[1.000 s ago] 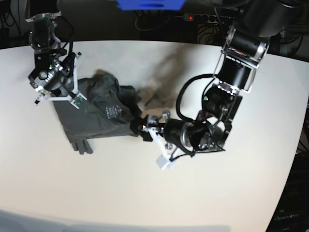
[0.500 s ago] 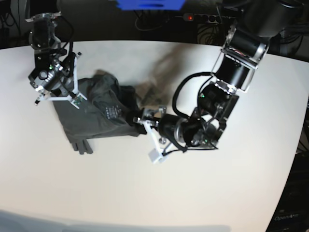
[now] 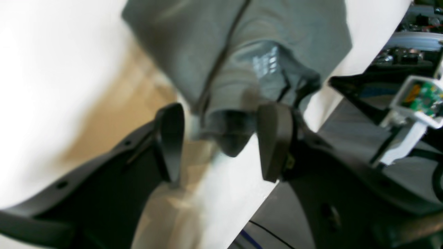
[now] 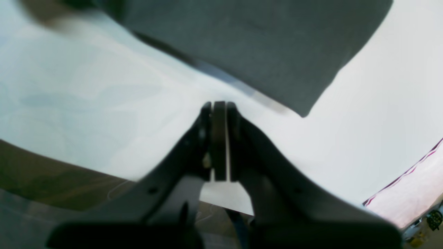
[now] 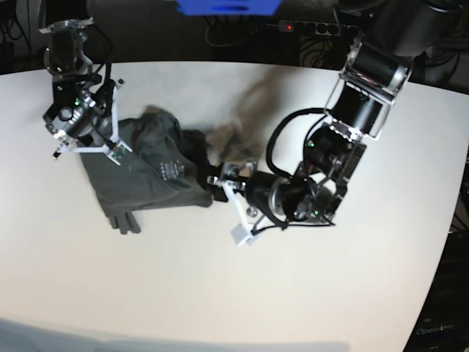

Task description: Fold the T-shirt properly

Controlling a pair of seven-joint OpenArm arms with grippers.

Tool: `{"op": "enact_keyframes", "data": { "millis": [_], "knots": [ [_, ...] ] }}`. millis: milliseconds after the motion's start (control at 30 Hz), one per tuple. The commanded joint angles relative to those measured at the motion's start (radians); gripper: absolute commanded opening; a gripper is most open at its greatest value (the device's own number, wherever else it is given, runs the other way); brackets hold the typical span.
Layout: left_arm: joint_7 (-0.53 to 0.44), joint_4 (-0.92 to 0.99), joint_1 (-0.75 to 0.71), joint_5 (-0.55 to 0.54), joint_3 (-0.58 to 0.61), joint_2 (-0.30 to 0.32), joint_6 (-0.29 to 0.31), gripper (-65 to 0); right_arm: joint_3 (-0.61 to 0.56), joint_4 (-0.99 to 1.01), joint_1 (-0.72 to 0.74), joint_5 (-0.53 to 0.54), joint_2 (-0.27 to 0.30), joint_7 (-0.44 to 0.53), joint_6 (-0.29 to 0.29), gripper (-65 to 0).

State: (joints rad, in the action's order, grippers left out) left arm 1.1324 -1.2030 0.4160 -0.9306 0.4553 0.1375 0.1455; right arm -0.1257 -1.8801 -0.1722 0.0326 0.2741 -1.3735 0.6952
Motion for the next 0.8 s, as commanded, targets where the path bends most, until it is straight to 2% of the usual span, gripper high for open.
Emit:
{"op": "enact_keyframes", "data": {
  "millis": [0, 233, 667, 767],
  "knots": [
    [-0.01, -0.013, 0.028, -0.017, -0.002, -0.006, 0.006, -31.8, 0.005, -0.016, 0.009, -0.009, 0.009, -0.013, 0.003, -65.0],
    [-0.01, -0.013, 0.025, 0.08, -0.002, -0.043, 0.007, -31.8, 0.007, -0.016, 0.009, -0.009, 0.009, -0.013, 0.003, -65.0],
    [-0.012, 0.018, 0.025, 0.081, -0.003, -0.055, 0.009, -32.4, 0.008, -0.016, 0.007, -0.009, 0.009, -0.013, 0.003, -65.0],
    [-0.03, 0.042, 0.025, 0.081, -0.003, -0.055, 0.009, -39.8, 0.007, -0.016, 0.007, -0.009, 0.009, -0.013, 0.003, -65.0]
  ]
}}
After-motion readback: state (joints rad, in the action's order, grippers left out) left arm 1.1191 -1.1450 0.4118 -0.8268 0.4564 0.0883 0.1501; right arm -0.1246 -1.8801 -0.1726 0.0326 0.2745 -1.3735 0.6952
